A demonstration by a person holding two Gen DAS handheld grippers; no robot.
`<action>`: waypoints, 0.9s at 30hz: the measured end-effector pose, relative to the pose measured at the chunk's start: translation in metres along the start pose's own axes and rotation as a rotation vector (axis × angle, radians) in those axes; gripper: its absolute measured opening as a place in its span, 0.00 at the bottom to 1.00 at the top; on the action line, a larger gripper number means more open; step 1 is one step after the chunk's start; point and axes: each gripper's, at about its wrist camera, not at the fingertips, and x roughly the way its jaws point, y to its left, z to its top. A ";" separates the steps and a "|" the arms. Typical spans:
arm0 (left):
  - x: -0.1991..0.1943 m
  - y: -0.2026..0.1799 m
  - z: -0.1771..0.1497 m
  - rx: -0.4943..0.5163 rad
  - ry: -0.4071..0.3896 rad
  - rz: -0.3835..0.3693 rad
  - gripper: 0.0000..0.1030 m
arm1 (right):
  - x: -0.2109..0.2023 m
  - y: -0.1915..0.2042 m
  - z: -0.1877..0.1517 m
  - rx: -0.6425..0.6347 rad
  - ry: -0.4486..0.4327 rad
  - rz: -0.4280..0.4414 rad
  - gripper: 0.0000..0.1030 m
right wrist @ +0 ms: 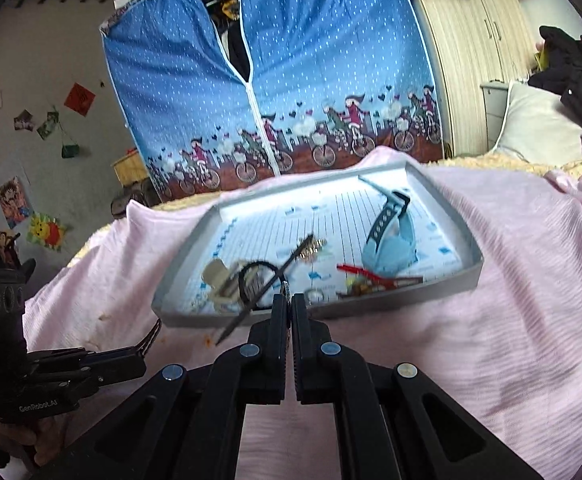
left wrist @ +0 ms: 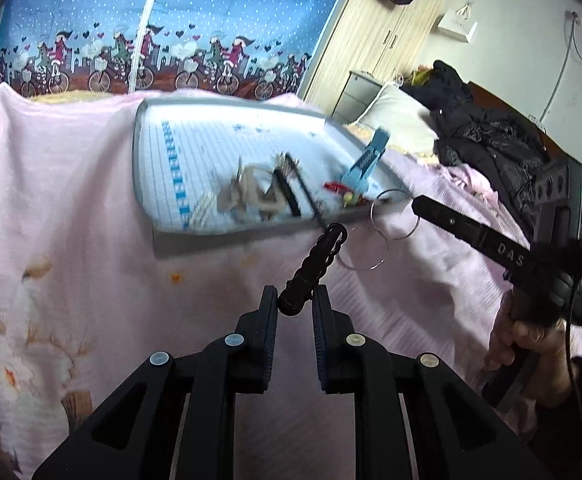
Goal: Organize jewelry
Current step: 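Lower the hair clip into the tray with the left tool while the right tool drops the key rings there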
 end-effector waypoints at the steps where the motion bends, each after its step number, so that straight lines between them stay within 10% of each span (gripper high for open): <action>1: 0.000 0.000 0.005 -0.004 -0.007 0.002 0.13 | -0.003 0.000 0.003 0.000 -0.018 0.005 0.03; 12: 0.025 0.020 0.051 -0.101 -0.047 0.236 0.13 | 0.015 -0.017 0.039 0.028 -0.156 0.078 0.03; 27: 0.073 0.039 0.052 -0.177 0.055 0.269 0.13 | 0.059 -0.058 0.019 0.201 0.037 0.131 0.06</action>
